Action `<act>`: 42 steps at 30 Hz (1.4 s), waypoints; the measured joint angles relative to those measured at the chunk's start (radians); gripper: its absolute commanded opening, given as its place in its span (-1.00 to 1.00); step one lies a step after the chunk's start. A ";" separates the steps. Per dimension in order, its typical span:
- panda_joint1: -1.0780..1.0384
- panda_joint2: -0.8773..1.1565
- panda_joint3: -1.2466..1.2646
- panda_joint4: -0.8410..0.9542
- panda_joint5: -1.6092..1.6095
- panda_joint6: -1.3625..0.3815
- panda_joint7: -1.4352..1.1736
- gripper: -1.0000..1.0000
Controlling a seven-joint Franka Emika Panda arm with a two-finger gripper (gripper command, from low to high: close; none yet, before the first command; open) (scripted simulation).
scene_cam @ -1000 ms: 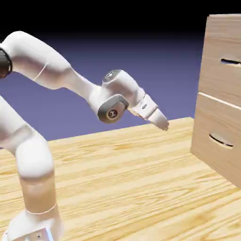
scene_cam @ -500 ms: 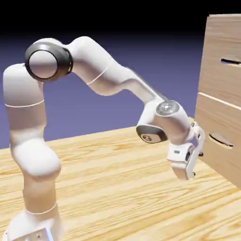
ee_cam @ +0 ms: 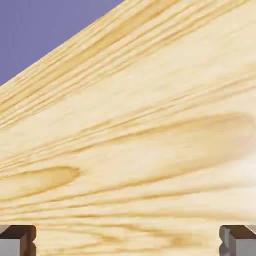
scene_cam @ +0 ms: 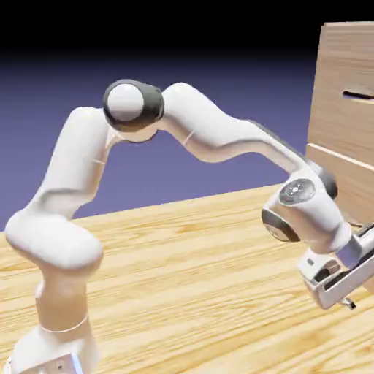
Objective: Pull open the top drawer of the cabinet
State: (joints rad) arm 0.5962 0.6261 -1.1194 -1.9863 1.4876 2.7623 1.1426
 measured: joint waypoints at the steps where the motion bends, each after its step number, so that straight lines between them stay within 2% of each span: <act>1: 0.017 0.035 -0.033 0.024 0.043 -0.008 0.012 0.00; 23: 0.393 0.804 -0.753 0.554 1.000 -0.185 0.270 0.00; 25: 0.396 0.810 -0.758 0.558 1.007 -0.186 0.272 0.00; 33: 0.203 0.815 -0.750 0.848 0.955 -0.100 0.407 0.00; 34: 0.193 0.816 -0.750 0.863 0.952 -0.095 0.414 -1.00; 36: 0.193 0.816 -0.750 0.863 0.952 -0.095 0.414 -1.00; 42: 0.333 0.822 -0.763 0.646 1.000 -0.164 0.318 -1.00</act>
State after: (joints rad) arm 0.9287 1.4476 -1.8821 -1.3406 2.4880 2.5981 1.4608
